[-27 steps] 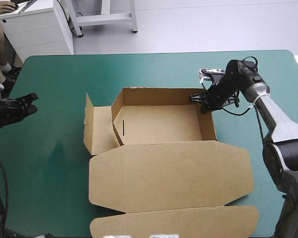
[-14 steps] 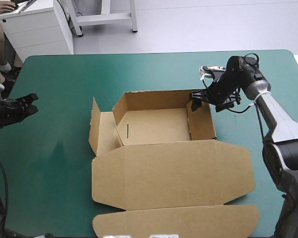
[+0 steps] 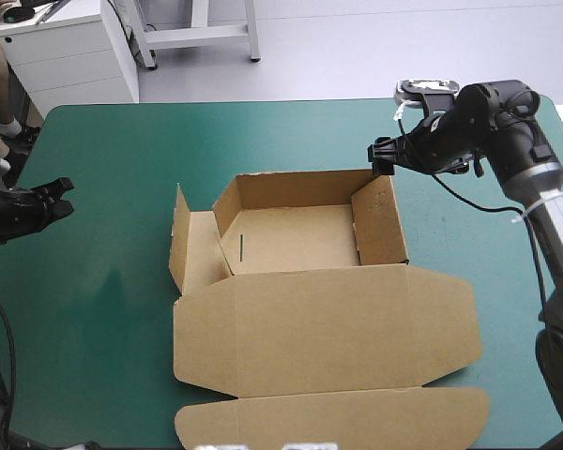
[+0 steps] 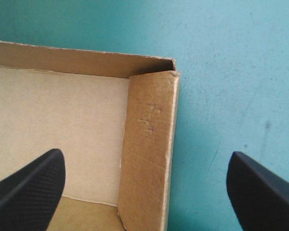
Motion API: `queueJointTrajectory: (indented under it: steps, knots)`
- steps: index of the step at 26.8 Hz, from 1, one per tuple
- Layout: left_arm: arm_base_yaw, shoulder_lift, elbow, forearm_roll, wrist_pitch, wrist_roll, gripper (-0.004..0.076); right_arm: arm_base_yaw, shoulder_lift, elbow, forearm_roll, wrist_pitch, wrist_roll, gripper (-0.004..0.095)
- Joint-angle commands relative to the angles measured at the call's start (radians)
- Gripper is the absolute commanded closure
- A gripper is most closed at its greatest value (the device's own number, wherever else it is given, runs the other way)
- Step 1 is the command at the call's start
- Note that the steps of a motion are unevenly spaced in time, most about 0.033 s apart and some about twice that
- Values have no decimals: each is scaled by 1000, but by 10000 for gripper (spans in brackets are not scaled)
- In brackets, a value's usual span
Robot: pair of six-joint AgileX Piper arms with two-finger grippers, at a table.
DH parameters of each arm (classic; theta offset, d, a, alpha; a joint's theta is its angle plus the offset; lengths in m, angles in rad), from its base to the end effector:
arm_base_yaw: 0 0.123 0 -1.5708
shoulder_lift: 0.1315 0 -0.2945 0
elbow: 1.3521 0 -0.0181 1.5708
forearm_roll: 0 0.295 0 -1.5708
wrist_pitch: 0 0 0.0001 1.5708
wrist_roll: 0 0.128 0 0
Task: Fold the box
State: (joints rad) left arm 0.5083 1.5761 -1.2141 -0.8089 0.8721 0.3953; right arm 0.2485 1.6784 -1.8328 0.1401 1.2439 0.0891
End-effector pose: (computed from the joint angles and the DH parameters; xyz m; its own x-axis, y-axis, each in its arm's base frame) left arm 0.3751 0.1277 0.2646 -0.6777 -0.5649 -0.4708 -0.2671 0.7856 -0.5581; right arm 0.4033 0.1198 0.3905 -0.8498 -0.0787 -0.5211 -0.2011 0.9624 0.1827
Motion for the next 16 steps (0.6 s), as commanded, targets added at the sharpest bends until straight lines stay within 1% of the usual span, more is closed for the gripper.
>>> queueJointTrajectory:
  steps: [1, 3, 7, 9, 13, 16]
  knots:
    - [1, -42, -24, -50, -9, -2, 734, -2, -126, -6, -11, 11, 17, 76]
    - [1, -42, -24, -54, -9, -2, 734, -2, -166, 61, -15, 11, 27, 76]
    - [1, -42, -24, -57, -15, -2, 734, -2, -166, 134, -15, 11, 27, 76]
    - [1, -42, -24, -55, -15, -2, 734, -2, -153, 147, -18, 9, 15, 76]
    - [1, -42, -24, -53, -13, -2, 734, 33, -117, 147, -80, 9, 36, 76]
    - [1, -42, -24, -52, -9, -2, 734, 50, -81, 147, -87, 9, 43, 76]
